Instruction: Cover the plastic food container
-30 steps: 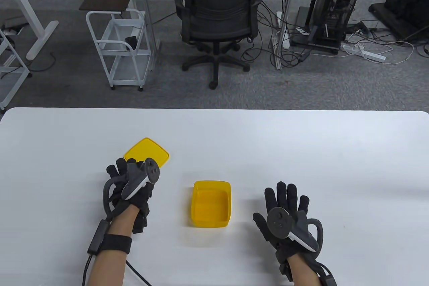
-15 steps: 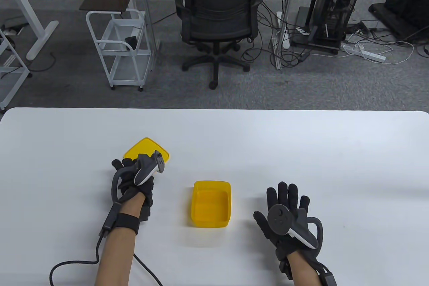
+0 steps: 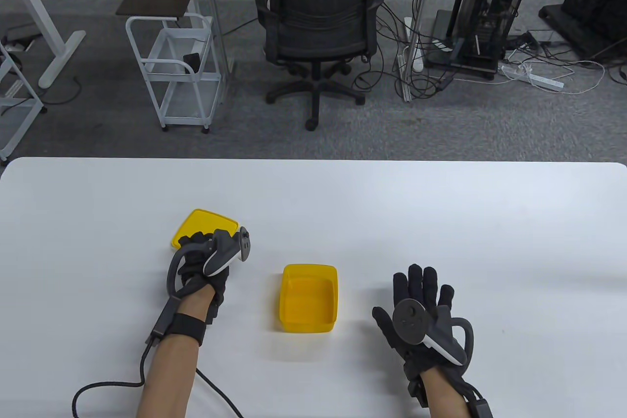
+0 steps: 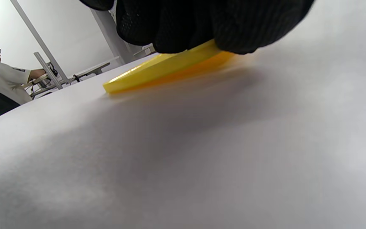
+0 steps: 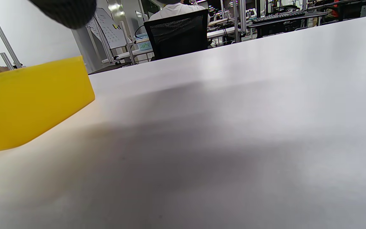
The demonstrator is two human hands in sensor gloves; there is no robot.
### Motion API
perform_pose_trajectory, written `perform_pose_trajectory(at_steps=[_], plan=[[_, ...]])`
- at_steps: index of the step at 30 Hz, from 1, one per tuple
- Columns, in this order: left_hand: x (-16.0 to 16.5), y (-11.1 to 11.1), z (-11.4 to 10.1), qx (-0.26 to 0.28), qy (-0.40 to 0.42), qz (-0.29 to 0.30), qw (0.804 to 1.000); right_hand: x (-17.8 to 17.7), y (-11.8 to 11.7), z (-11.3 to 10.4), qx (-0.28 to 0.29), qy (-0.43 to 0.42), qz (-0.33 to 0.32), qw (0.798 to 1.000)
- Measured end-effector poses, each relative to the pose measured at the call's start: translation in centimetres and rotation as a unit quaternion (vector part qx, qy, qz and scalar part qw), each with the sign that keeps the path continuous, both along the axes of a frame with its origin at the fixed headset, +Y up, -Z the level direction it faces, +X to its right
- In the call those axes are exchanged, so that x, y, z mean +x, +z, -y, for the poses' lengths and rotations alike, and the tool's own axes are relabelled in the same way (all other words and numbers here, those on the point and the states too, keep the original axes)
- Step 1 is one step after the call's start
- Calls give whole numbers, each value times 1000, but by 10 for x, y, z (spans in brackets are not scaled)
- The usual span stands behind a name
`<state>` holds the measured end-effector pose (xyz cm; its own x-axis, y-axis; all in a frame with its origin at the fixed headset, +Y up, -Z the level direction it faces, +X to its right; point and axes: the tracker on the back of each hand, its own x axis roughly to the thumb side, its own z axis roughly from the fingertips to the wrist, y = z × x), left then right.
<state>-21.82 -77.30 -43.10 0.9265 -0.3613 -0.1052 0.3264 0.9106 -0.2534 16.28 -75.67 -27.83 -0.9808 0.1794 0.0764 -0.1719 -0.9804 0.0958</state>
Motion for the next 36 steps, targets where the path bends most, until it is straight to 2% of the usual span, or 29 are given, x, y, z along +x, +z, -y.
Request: perform_pose_trajectory(at_steps=[3,6,10,13,14,16,18,19,21,23,26,28,29,33,36], plan=[[-2,11,-15,35,4,6,999,-1,0,0,4,0,-1,1000],[-12,30,-40,85,29,8,996,-2,2,-3,14,1,-5,1000],[-39,63,-70,146,140,9,979,-5,6,-4,26,2,-10,1000],[-61,97,-90,187,275,1,943,-11,7,-5,28,5,-18,999],[-66,102,-96,183,305,2,935,-13,7,-6,30,4,-20,999],[-75,117,-108,187,380,12,906,-16,8,-8,40,-3,-24,999],[-84,128,-113,181,475,34,861,-21,12,-14,93,-28,-35,995],[-89,130,-112,159,541,44,825,-23,13,-17,112,-37,-40,992],[-96,132,-110,113,628,57,768,-28,15,-23,142,-54,-50,987],[-95,134,-106,90,687,78,716,-32,16,-31,167,-72,-53,982],[-81,131,-98,46,730,107,673,-38,17,-45,184,-140,-44,972],[-70,130,-91,12,749,113,652,-47,18,-53,173,-193,-50,965],[-66,130,-88,2,753,117,648,-51,18,-55,170,-203,-54,963],[-41,130,-77,-52,751,159,639,-69,18,-57,118,-241,-82,960],[-27,131,-74,-76,750,178,632,-75,17,-54,103,-257,-96,956]])
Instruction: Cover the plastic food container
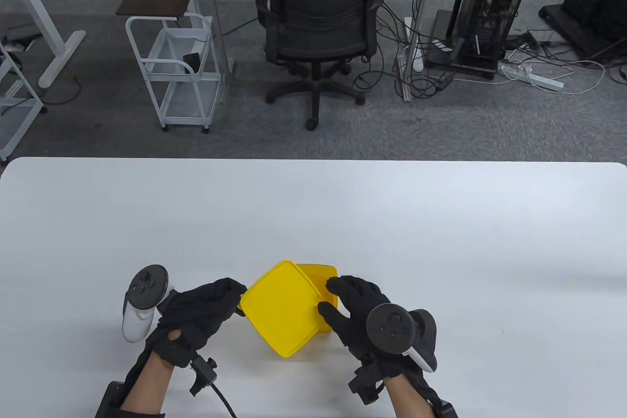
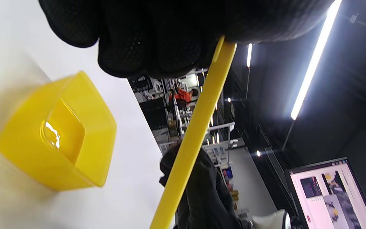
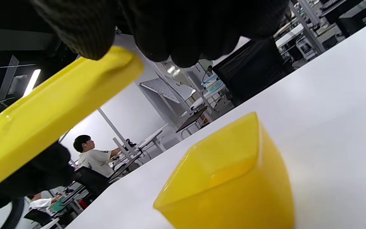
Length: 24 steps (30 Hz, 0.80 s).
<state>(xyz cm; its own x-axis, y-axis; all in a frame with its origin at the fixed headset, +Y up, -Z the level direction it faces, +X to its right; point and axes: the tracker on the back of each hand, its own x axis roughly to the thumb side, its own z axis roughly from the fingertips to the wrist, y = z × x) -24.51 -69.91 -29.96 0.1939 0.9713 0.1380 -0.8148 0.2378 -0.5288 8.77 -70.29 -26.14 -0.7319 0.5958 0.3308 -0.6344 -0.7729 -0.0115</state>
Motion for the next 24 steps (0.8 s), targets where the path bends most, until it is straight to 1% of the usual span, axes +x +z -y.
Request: perform_pose_trajectory(at_steps=[3,6,8,10,11,12,13,14,16,17,18,19,20,21,22,24], plan=[[6,1,2,2,-2,5,1000,2,-1,2,11,0,0,1000],[9,3,2,11,-22,-11,1000,4,-2,3,3,-10,-27,1000],[12,7,-2,40,-53,-50,997,4,-2,2,20,17,-36,999],[16,11,-7,60,-90,-64,992,2,1,0,34,46,-25,998],[18,13,-9,72,-100,-73,990,2,2,-1,37,49,-19,998],[19,16,-13,96,-121,-81,985,1,2,-2,36,44,-13,998],[20,18,-16,112,-140,-82,980,2,3,-3,31,33,6,999],[19,21,-19,132,-178,-76,972,3,5,-3,19,16,41,999],[19,27,-20,155,-282,-83,943,7,6,-2,5,-9,82,997],[19,31,-17,177,-349,-95,915,10,6,-3,-4,-15,97,995],[19,32,-14,189,-386,-100,897,11,6,-3,-11,-17,110,994],[20,32,-7,200,-440,-99,870,12,5,-5,-17,-15,130,991],[21,32,-3,199,-469,-96,855,11,4,-5,-18,-11,140,990],[22,30,3,186,-507,-90,837,10,1,-6,-19,3,163,986],[22,29,6,175,-521,-84,831,7,-2,-5,-22,13,176,984],[22,26,15,158,-527,-73,832,1,-7,-1,-29,38,194,980]])
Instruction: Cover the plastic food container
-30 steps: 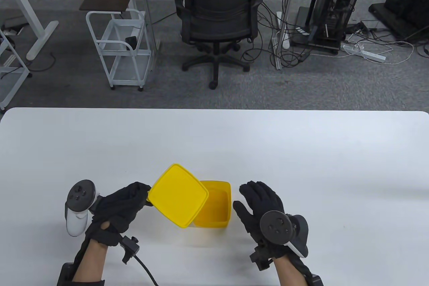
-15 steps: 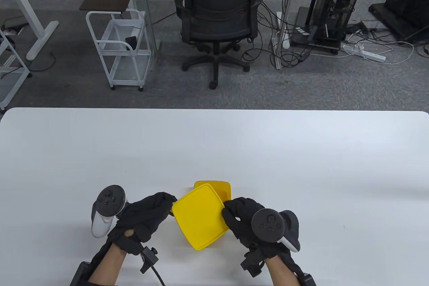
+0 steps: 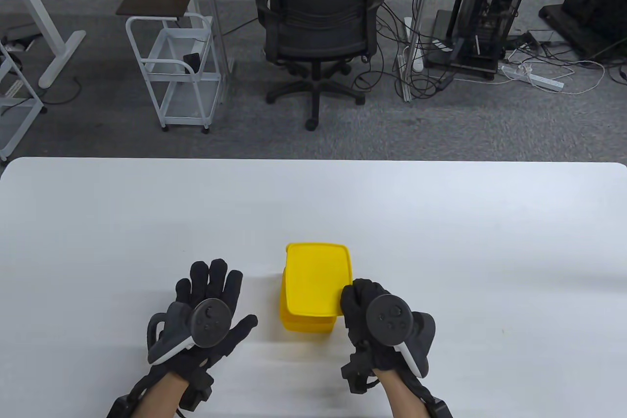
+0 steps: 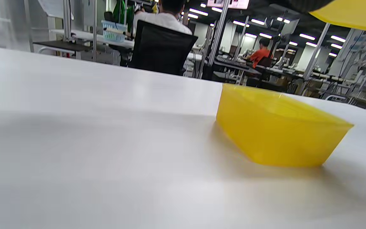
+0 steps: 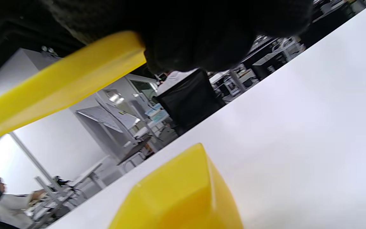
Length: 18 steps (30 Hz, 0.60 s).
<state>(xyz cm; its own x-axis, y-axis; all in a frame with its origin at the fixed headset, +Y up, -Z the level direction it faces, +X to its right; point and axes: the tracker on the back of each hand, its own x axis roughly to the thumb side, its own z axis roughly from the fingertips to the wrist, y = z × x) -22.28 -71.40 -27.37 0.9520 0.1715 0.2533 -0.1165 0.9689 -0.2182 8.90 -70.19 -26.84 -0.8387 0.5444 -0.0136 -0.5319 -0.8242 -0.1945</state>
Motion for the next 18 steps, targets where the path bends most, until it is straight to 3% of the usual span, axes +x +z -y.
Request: perform_pose_trajectory(at_steps=[3,10,18], plan=[[-2,-3,8,-25,-11,-5,1000,-9,-10,10,-13,56,22,998],[-1,-7,18,-65,-27,-5,998,-16,-19,31,-35,83,24,996],[0,-8,19,-62,-31,-7,998,-33,-19,45,-42,138,14,989]])
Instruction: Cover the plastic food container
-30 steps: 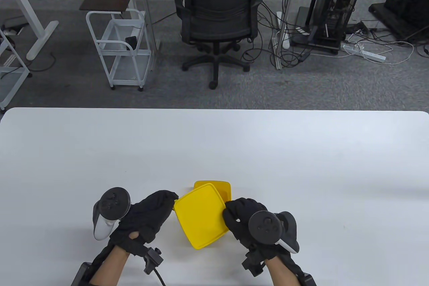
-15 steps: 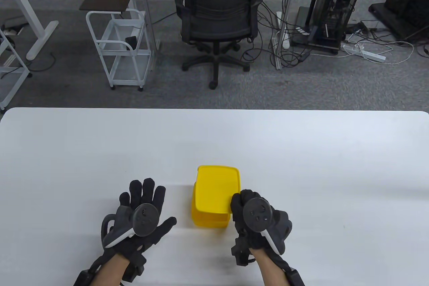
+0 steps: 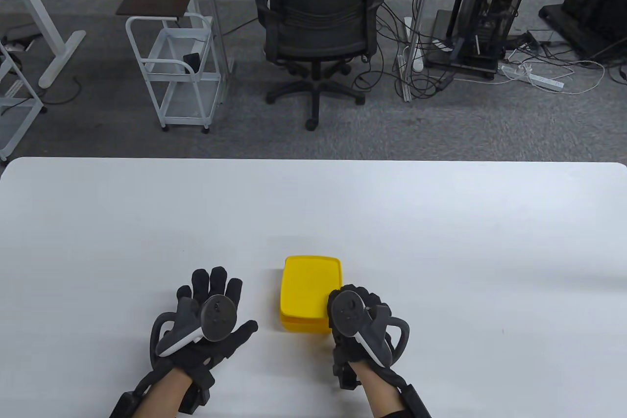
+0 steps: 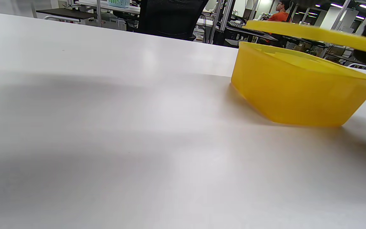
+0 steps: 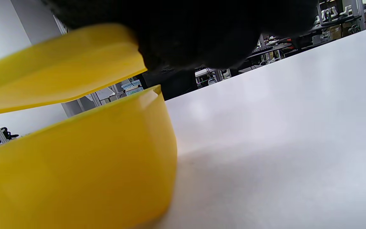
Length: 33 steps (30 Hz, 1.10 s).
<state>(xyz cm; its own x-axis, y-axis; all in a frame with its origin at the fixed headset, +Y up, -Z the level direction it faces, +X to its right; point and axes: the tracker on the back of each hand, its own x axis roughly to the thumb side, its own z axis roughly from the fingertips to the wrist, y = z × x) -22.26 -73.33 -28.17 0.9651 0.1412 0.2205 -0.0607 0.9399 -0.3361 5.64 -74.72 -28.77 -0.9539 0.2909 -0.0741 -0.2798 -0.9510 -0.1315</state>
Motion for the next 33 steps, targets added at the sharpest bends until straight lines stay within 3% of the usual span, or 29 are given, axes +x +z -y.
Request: perform_pose_trajectory(at_steps=[20,26,29,33], plan=[[3,-1,3,6,0,2,1000,-4,1,6,0,66,6,998],[10,-3,15,-22,57,8,998,17,3,-3,-37,8,8,999],[19,-7,16,-13,107,-20,994,25,3,-1,-61,-32,-15,998],[44,-17,18,-23,126,-128,983,28,2,5,-89,-66,-23,994]])
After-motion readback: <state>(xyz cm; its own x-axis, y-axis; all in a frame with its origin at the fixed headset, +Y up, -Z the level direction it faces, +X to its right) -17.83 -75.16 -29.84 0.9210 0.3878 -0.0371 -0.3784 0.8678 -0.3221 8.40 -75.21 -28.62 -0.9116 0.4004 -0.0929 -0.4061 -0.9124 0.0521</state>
